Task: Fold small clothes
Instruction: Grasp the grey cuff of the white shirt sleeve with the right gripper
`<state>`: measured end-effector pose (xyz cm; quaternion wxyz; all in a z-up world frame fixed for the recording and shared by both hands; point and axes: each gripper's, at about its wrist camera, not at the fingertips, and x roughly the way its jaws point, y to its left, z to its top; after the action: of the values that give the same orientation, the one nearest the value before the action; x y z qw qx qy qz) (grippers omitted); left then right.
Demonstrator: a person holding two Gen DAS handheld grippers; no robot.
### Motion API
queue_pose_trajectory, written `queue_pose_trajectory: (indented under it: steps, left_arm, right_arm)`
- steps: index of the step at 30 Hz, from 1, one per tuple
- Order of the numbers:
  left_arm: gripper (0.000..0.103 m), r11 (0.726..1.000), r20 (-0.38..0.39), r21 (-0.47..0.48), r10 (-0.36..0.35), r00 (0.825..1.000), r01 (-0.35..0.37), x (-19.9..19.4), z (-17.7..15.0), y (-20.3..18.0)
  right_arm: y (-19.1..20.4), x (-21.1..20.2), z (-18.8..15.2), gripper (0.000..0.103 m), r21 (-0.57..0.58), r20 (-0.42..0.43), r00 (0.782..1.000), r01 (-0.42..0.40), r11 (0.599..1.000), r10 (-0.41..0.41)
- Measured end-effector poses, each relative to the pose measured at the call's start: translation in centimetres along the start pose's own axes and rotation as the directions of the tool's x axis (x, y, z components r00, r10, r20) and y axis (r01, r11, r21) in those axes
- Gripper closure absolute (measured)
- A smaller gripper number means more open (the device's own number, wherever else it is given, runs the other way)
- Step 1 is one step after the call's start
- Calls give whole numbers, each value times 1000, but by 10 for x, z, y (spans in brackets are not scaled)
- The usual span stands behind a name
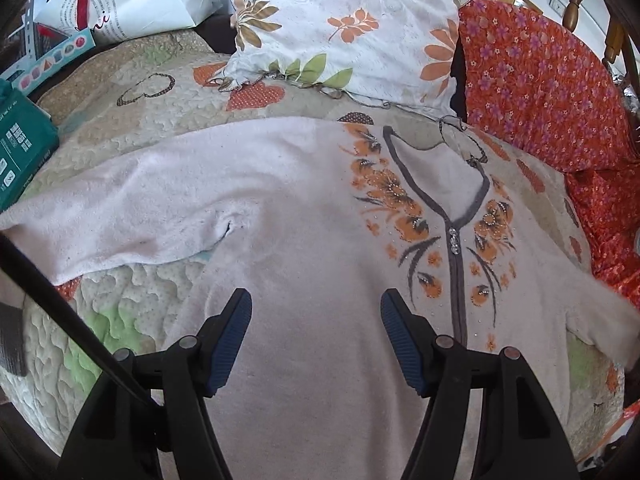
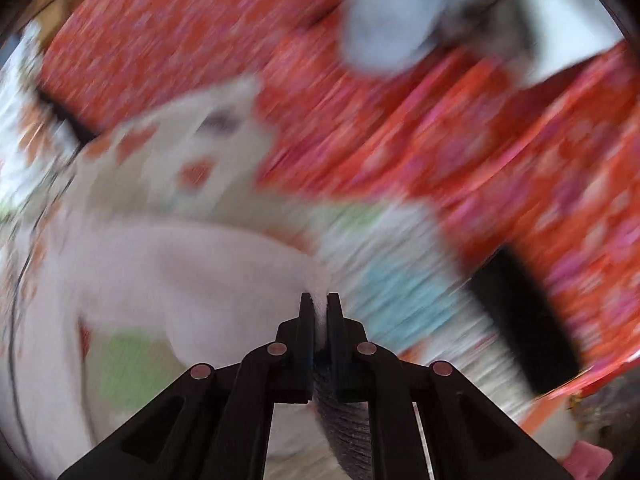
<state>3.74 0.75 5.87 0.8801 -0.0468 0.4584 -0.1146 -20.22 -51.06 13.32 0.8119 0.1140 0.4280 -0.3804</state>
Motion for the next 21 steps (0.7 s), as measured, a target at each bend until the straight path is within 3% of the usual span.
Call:
queue_pose_trajectory:
  steps: [2, 3, 4, 6, 9, 14, 18, 21]
  left_arm:
    - [37, 1000, -16, -16, -16, 1000, 16, 2, 0, 3]
    - [37, 999, -25, -25, -24, 999, 23, 4, -1, 4]
    - [37, 999, -32, -31, -28, 999, 27, 5, -1, 5]
    - [37, 999, -42, -35, -31, 999, 29, 7, -2, 6]
    - [37, 999, -51, -39, -29, 998, 27, 10, -4, 7]
    - [37, 999, -58, -39, -30, 998, 27, 13, -6, 6]
    - [37, 999, -65, -27, -27, 998, 26, 15, -9, 5]
    - [37, 999, -68, -23, -27, 997, 25, 15, -10, 5]
  right_arm:
    - [-15, -4, 12, 79, 34, 50, 996, 77, 996, -78]
    - [-24, -1, 15, 58, 66, 48, 992, 110, 992, -113]
    - [-35, 2, 16, 51, 109, 32, 992, 115, 987, -119]
    - [-54, 3, 9, 51, 203, 38, 998, 42, 978, -51]
    - [-78, 8, -20, 51, 352, 45, 994, -109, 930, 99]
    - [-87, 44, -63, 51, 515, -15, 951, -257, 818, 308]
    - [-94, 82, -67, 50, 615, -47, 939, -241, 751, 340]
    - [-94, 97, -51, 49, 634, -16, 954, -223, 740, 301]
